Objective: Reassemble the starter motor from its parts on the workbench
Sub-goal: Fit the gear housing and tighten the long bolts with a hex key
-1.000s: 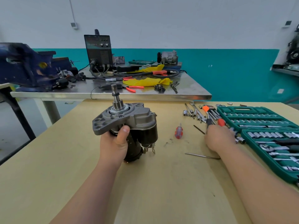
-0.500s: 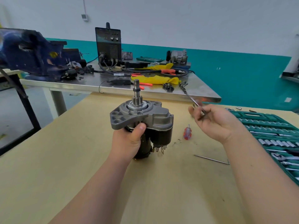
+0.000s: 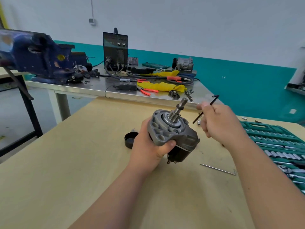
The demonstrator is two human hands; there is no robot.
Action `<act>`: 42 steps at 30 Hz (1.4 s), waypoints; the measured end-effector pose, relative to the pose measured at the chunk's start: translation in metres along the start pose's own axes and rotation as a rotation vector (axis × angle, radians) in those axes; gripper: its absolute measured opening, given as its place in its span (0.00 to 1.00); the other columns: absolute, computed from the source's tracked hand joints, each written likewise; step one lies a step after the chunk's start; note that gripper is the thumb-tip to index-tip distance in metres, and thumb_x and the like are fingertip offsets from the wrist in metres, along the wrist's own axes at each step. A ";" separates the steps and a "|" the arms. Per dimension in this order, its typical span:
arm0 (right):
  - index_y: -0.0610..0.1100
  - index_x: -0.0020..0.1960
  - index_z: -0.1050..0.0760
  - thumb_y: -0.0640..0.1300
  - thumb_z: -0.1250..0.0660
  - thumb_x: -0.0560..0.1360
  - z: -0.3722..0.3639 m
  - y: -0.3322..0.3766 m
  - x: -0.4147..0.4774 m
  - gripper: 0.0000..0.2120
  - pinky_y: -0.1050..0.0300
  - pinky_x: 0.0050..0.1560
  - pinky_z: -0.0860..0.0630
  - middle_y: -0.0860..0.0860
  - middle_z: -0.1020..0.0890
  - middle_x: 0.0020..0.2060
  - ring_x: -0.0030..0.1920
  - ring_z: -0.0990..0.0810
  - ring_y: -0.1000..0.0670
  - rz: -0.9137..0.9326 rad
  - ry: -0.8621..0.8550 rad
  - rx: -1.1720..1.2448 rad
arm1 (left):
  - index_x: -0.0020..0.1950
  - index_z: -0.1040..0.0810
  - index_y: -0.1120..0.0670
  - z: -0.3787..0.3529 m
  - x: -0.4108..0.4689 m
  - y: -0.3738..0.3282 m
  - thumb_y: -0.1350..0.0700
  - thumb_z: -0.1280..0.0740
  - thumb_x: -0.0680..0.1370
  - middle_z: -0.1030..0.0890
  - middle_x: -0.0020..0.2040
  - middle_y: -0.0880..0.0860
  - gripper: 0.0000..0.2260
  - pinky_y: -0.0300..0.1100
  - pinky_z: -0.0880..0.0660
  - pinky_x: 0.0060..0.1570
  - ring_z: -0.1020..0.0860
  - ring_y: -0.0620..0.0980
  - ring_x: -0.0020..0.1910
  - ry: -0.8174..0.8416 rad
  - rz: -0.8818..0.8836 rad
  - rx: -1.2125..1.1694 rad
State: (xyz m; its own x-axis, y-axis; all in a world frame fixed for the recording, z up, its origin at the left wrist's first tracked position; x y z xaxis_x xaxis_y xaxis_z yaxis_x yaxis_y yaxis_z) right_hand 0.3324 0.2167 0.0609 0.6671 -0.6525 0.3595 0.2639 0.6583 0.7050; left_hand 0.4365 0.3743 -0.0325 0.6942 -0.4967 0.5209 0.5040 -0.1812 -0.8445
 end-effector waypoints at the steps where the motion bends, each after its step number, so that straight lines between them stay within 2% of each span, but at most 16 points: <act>1: 0.47 0.44 0.22 0.53 0.50 0.83 0.001 -0.001 -0.001 0.21 0.54 0.35 0.30 0.55 0.22 0.22 0.24 0.25 0.58 0.003 0.004 -0.001 | 0.68 0.30 0.48 0.001 0.001 -0.001 0.39 0.26 0.63 0.22 0.60 0.40 0.36 0.25 0.30 0.53 0.24 0.34 0.60 -0.019 0.003 0.013; 3: 0.48 0.45 0.22 0.52 0.49 0.84 0.003 0.003 -0.006 0.20 0.53 0.33 0.27 0.54 0.21 0.25 0.25 0.23 0.56 -0.003 0.014 0.161 | 0.68 0.29 0.52 0.004 0.004 0.001 0.35 0.29 0.63 0.22 0.61 0.41 0.38 0.25 0.31 0.53 0.25 0.34 0.60 -0.051 0.003 0.055; 5: 0.43 0.45 0.22 0.49 0.47 0.84 0.004 0.012 -0.012 0.19 0.54 0.30 0.24 0.51 0.20 0.27 0.27 0.20 0.50 0.020 0.058 0.388 | 0.68 0.27 0.56 0.008 0.006 0.003 0.32 0.32 0.63 0.22 0.63 0.46 0.40 0.33 0.28 0.58 0.25 0.39 0.62 -0.071 0.000 0.098; 7: 0.42 0.44 0.23 0.47 0.47 0.84 0.003 0.025 -0.017 0.18 0.58 0.28 0.24 0.49 0.20 0.27 0.27 0.20 0.48 0.094 0.135 0.458 | 0.67 0.26 0.58 0.010 0.007 0.004 0.33 0.32 0.64 0.23 0.65 0.51 0.40 0.42 0.28 0.62 0.25 0.45 0.64 -0.090 0.008 0.090; 9: 0.42 0.43 0.23 0.47 0.47 0.84 -0.003 0.039 -0.020 0.18 0.59 0.26 0.24 0.49 0.20 0.27 0.26 0.21 0.48 0.164 0.220 0.413 | 0.68 0.26 0.58 0.012 0.007 0.004 0.34 0.32 0.65 0.23 0.65 0.53 0.39 0.46 0.28 0.64 0.25 0.47 0.65 -0.107 0.017 0.077; 12: 0.44 0.43 0.23 0.48 0.47 0.84 -0.016 0.054 -0.021 0.18 0.59 0.28 0.24 0.51 0.20 0.27 0.27 0.20 0.50 0.202 0.320 0.276 | 0.67 0.26 0.60 0.013 0.008 0.004 0.32 0.32 0.64 0.23 0.64 0.52 0.42 0.46 0.28 0.63 0.25 0.45 0.64 -0.107 0.036 0.090; 15: 0.46 0.43 0.24 0.48 0.47 0.84 -0.019 0.057 -0.020 0.17 0.61 0.29 0.23 0.52 0.20 0.27 0.28 0.20 0.51 0.217 0.323 0.213 | 0.66 0.26 0.60 0.013 0.007 0.004 0.29 0.34 0.64 0.22 0.63 0.52 0.43 0.45 0.27 0.60 0.24 0.45 0.62 -0.088 0.042 0.115; 21: 0.48 0.43 0.24 0.49 0.47 0.84 -0.018 0.058 -0.021 0.17 0.62 0.30 0.23 0.53 0.19 0.27 0.28 0.19 0.52 0.233 0.353 0.130 | 0.65 0.26 0.62 0.010 0.009 0.003 0.35 0.32 0.65 0.22 0.63 0.56 0.39 0.51 0.27 0.60 0.24 0.50 0.63 -0.028 0.047 0.086; 24: 0.52 0.44 0.24 0.47 0.45 0.83 -0.014 0.058 -0.023 0.13 0.65 0.32 0.22 0.56 0.17 0.32 0.32 0.17 0.55 0.257 0.399 0.050 | 0.66 0.27 0.61 0.010 0.009 0.001 0.36 0.31 0.65 0.22 0.63 0.54 0.39 0.53 0.27 0.61 0.24 0.50 0.63 -0.035 0.045 0.063; 27: 0.56 0.44 0.25 0.46 0.41 0.82 -0.012 0.059 -0.024 0.11 0.64 0.35 0.22 0.62 0.17 0.36 0.36 0.17 0.59 0.280 0.390 -0.010 | 0.68 0.28 0.60 0.011 0.008 0.002 0.37 0.31 0.65 0.22 0.63 0.52 0.39 0.50 0.26 0.62 0.24 0.48 0.63 -0.074 0.038 0.045; 30: 0.56 0.41 0.25 0.49 0.38 0.81 -0.013 0.065 -0.025 0.10 0.68 0.30 0.27 0.64 0.19 0.32 0.32 0.19 0.62 0.343 0.305 -0.116 | 0.68 0.28 0.60 0.014 0.008 0.003 0.33 0.32 0.64 0.22 0.63 0.47 0.42 0.38 0.27 0.60 0.25 0.42 0.63 -0.114 0.033 0.078; 31: 0.54 0.39 0.25 0.50 0.37 0.80 -0.015 0.068 -0.024 0.11 0.68 0.28 0.28 0.61 0.19 0.31 0.31 0.19 0.60 0.360 0.275 -0.148 | 0.68 0.28 0.60 0.015 0.007 0.003 0.32 0.33 0.64 0.22 0.64 0.47 0.43 0.37 0.27 0.60 0.25 0.41 0.64 -0.118 0.032 0.080; 34: 0.47 0.40 0.23 0.54 0.36 0.79 -0.021 0.075 -0.021 0.14 0.55 0.32 0.24 0.50 0.20 0.30 0.32 0.21 0.52 0.405 0.178 -0.243 | 0.70 0.29 0.58 0.016 0.007 0.003 0.32 0.31 0.63 0.24 0.66 0.48 0.44 0.41 0.28 0.64 0.26 0.42 0.66 -0.134 0.043 0.065; 37: 0.44 0.36 0.26 0.56 0.36 0.77 -0.028 0.078 -0.020 0.18 0.55 0.30 0.32 0.52 0.26 0.28 0.30 0.28 0.52 0.448 0.102 -0.259 | 0.69 0.28 0.57 0.017 0.007 0.002 0.32 0.31 0.63 0.24 0.65 0.50 0.42 0.41 0.28 0.64 0.26 0.43 0.65 -0.149 0.035 0.076; 40: 0.43 0.35 0.27 0.56 0.37 0.77 -0.034 0.081 -0.020 0.19 0.52 0.32 0.30 0.49 0.26 0.27 0.31 0.27 0.49 0.502 0.048 -0.286 | 0.68 0.27 0.57 0.017 0.008 0.003 0.31 0.33 0.63 0.23 0.64 0.49 0.42 0.32 0.28 0.60 0.25 0.42 0.63 -0.175 0.048 0.074; 42: 0.46 0.39 0.26 0.55 0.37 0.78 -0.036 0.081 -0.019 0.15 0.54 0.32 0.30 0.52 0.26 0.28 0.31 0.26 0.52 0.509 0.041 -0.281 | 0.68 0.27 0.58 0.017 0.008 0.004 0.32 0.33 0.64 0.23 0.64 0.49 0.41 0.31 0.29 0.59 0.25 0.42 0.63 -0.183 0.050 0.041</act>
State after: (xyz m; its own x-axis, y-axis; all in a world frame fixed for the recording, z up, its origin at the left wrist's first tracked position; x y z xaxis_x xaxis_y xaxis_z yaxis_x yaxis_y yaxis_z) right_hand 0.3664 0.2959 0.0892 0.7832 -0.2166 0.5828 0.0742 0.9632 0.2583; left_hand 0.4530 0.3840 -0.0299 0.7989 -0.3412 0.4953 0.4842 -0.1236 -0.8662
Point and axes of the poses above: each hand's wrist, its own x-axis towards the middle knuckle, its own z-axis out of the back of the hand, y = z × x, the point moved 3 cm from there along x, towards the middle knuckle
